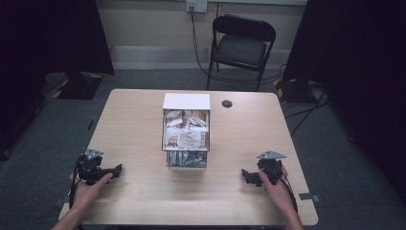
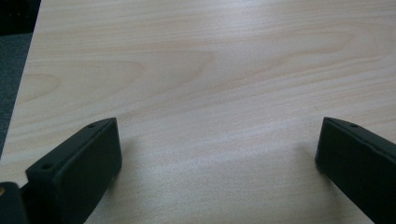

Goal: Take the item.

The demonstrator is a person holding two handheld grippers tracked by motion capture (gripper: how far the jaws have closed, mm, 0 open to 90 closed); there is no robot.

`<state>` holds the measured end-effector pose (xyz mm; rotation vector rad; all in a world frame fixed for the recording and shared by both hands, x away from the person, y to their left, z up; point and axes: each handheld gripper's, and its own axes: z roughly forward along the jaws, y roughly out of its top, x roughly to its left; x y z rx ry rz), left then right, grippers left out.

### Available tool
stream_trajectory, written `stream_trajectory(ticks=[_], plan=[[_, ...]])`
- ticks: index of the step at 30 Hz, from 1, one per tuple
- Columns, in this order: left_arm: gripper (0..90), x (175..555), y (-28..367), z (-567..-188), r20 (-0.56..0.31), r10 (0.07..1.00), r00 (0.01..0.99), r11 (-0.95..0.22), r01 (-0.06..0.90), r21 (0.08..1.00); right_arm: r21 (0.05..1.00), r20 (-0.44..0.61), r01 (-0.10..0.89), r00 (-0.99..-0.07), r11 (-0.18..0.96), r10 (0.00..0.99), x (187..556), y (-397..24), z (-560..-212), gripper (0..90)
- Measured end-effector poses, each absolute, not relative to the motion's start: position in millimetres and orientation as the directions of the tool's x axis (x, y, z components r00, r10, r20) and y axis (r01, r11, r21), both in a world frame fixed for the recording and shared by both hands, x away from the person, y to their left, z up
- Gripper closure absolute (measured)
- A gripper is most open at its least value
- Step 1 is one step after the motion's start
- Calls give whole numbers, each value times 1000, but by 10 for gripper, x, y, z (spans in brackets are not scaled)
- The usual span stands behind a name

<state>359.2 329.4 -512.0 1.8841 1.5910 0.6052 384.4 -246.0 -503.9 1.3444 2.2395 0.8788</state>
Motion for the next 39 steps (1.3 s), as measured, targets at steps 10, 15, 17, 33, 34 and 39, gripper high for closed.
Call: stream_trajectory(ticks=[10,15,17,33,34,39], plan=[[125,3575,3285,-5080,-33,980,198,-119,707,697,683,-6,644,-468,346,884,3846,-2460,-5039,0],[167,3570,3287,-5047,-40,981,191,-113,724,681,683,-6,644,-468,346,884,3846,-2460,-5039,0],[182,3567,3290,-5041,-51,979,197,-110,724,681,682,-6,644,-468,346,884,3846,-2460,-5039,0],[302,3544,3179,-4868,-126,940,316,-141,700,700,682,-6,644,-469,346,883,3846,-2460,-5038,0],[302,3536,3163,-4856,-133,936,327,-142,693,707,682,-6,644,-469,346,883,3846,-2460,-5038,0],[319,3505,3095,-4772,-154,915,373,-147,663,734,682,-6,644,-469,347,883,3847,-2460,-5038,0]])
